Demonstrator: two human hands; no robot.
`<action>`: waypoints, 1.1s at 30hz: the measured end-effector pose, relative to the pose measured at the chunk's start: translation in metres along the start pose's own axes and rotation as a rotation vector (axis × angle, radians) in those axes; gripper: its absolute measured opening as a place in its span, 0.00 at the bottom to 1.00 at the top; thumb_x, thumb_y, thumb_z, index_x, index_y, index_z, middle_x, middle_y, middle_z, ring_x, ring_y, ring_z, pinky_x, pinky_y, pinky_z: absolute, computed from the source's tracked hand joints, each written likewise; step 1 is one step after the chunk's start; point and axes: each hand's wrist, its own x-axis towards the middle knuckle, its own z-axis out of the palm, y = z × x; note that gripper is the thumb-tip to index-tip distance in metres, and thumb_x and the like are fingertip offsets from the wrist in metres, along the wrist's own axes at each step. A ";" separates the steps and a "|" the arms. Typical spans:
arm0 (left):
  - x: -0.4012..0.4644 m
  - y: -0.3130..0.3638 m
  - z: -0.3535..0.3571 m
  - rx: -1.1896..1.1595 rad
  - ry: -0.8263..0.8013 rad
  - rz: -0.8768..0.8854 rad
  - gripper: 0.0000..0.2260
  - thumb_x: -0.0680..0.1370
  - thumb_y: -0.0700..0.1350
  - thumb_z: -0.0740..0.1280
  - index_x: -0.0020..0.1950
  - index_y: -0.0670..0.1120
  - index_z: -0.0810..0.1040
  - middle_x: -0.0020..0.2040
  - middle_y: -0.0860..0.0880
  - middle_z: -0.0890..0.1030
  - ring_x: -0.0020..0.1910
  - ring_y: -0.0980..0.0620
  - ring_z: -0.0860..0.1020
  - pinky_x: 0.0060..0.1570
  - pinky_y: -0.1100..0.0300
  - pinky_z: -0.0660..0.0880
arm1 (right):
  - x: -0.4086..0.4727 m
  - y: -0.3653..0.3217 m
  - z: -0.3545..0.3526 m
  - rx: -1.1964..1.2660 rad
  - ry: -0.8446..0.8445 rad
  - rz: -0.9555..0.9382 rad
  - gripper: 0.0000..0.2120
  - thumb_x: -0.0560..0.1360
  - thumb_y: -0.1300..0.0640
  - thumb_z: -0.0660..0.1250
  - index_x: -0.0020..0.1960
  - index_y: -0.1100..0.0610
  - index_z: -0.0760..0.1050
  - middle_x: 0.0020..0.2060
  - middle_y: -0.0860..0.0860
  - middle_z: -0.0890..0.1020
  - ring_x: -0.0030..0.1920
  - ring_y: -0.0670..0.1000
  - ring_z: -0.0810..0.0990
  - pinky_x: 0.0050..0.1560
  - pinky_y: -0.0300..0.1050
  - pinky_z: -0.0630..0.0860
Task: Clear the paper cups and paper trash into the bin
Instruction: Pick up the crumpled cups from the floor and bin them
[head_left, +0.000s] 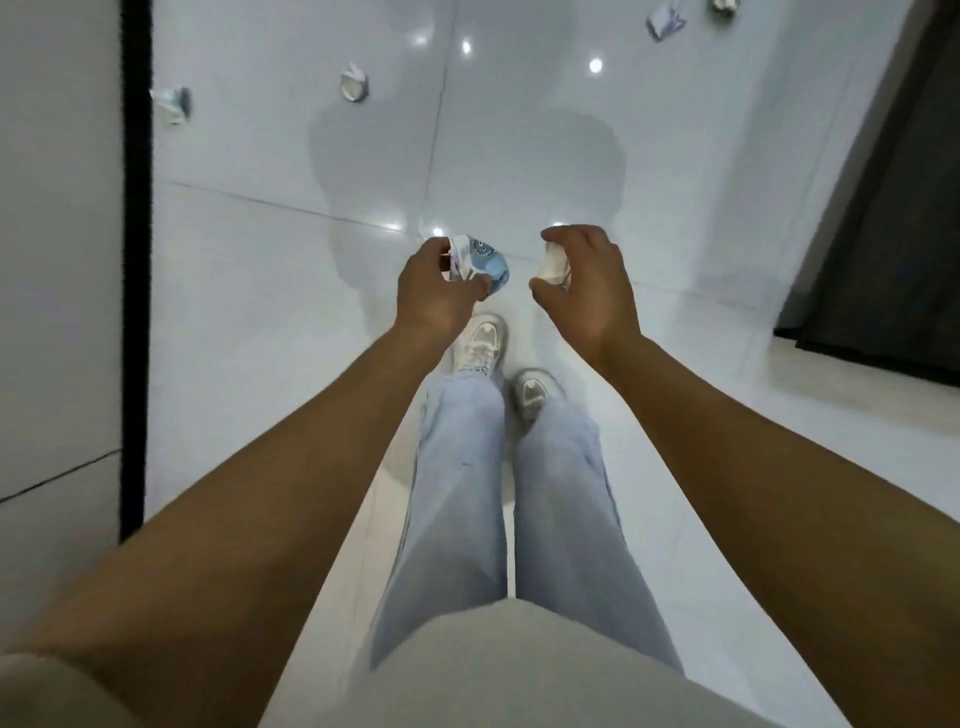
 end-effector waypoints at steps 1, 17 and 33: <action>-0.017 0.002 -0.016 -0.036 0.042 0.000 0.15 0.71 0.39 0.73 0.57 0.42 0.76 0.50 0.50 0.78 0.47 0.55 0.75 0.45 0.66 0.71 | -0.009 -0.018 -0.008 -0.039 -0.028 -0.060 0.22 0.73 0.60 0.68 0.67 0.55 0.72 0.64 0.52 0.72 0.62 0.55 0.70 0.53 0.36 0.65; -0.281 -0.181 -0.184 -0.576 0.629 -0.284 0.16 0.71 0.37 0.72 0.58 0.43 0.76 0.48 0.50 0.77 0.45 0.51 0.77 0.42 0.67 0.72 | -0.208 -0.212 0.107 -0.482 -0.578 -0.752 0.23 0.73 0.61 0.68 0.67 0.57 0.71 0.65 0.55 0.73 0.61 0.57 0.71 0.57 0.44 0.69; -0.500 -0.499 -0.308 -0.802 0.945 -0.560 0.17 0.73 0.39 0.72 0.60 0.43 0.74 0.53 0.50 0.77 0.50 0.52 0.76 0.46 0.64 0.72 | -0.502 -0.301 0.407 -0.757 -0.926 -1.207 0.23 0.73 0.64 0.67 0.67 0.57 0.71 0.66 0.55 0.72 0.62 0.58 0.71 0.54 0.50 0.76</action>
